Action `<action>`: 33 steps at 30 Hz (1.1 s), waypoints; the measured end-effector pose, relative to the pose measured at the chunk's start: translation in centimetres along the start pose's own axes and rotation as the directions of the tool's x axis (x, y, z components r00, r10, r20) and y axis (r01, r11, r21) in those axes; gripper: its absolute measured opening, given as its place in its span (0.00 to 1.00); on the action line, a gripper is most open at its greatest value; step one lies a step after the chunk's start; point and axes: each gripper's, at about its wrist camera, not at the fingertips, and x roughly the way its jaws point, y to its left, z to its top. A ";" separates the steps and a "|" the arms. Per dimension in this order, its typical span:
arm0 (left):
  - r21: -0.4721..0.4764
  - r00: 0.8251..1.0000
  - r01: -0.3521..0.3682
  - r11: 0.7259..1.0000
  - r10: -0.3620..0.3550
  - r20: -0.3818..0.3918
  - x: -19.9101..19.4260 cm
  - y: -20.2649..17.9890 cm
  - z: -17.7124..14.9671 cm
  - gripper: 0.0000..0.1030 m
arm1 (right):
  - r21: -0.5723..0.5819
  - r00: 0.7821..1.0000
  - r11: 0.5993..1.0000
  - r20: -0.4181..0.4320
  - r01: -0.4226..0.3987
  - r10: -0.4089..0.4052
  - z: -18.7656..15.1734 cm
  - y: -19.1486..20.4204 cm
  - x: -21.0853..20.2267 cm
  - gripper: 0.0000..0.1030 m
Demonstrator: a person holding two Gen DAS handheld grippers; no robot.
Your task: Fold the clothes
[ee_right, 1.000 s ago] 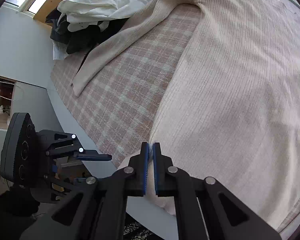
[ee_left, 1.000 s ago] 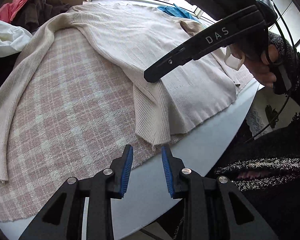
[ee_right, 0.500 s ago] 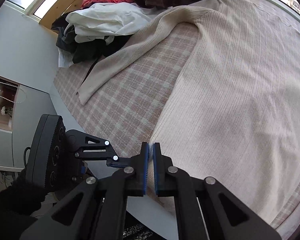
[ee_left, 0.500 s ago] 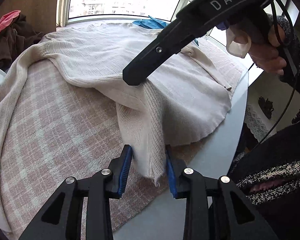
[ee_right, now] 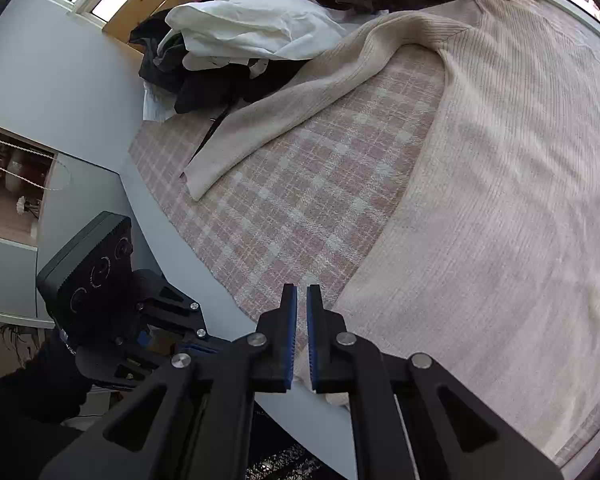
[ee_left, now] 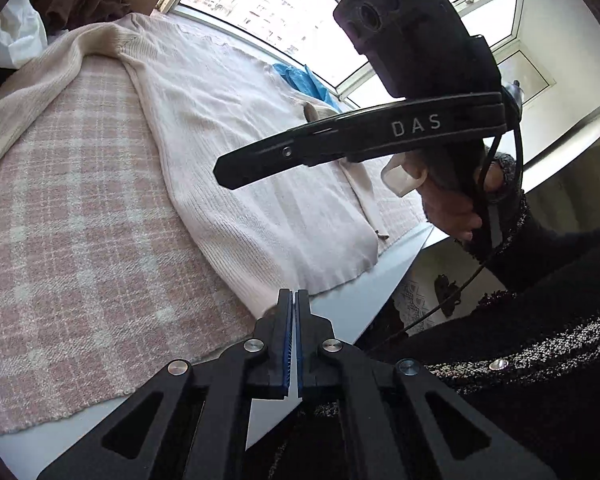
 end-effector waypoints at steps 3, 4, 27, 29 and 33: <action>-0.028 0.999 -0.033 0.999 0.032 -0.028 -0.5 0.9 -0.3 0.00 | 0.085 0.989 0.991 0.102 0.100 -0.109 -3.3 -4.3 -5.4 0.43; -0.024 0.998 -0.065 0.998 0.064 -0.026 -0.7 0.9 0.0 0.07 | 0.122 0.978 0.981 0.130 0.150 -0.166 -4.8 -6.0 -6.9 0.46; -0.013 0.945 -0.184 0.983 0.173 -0.278 7.1 -0.4 4.5 0.06 | 0.416 0.959 0.903 0.199 0.104 -0.202 -21.7 -17.5 -7.3 0.47; -0.007 0.947 -0.181 0.983 0.173 -0.270 6.9 -0.8 4.8 0.06 | 0.408 0.962 0.909 0.204 0.086 -0.182 -22.0 -17.5 -7.3 0.47; -0.002 0.948 -0.187 0.982 0.180 -0.261 7.3 -1.6 5.3 0.06 | 0.426 0.952 0.904 0.266 0.028 -0.155 -22.9 -17.7 -8.8 0.47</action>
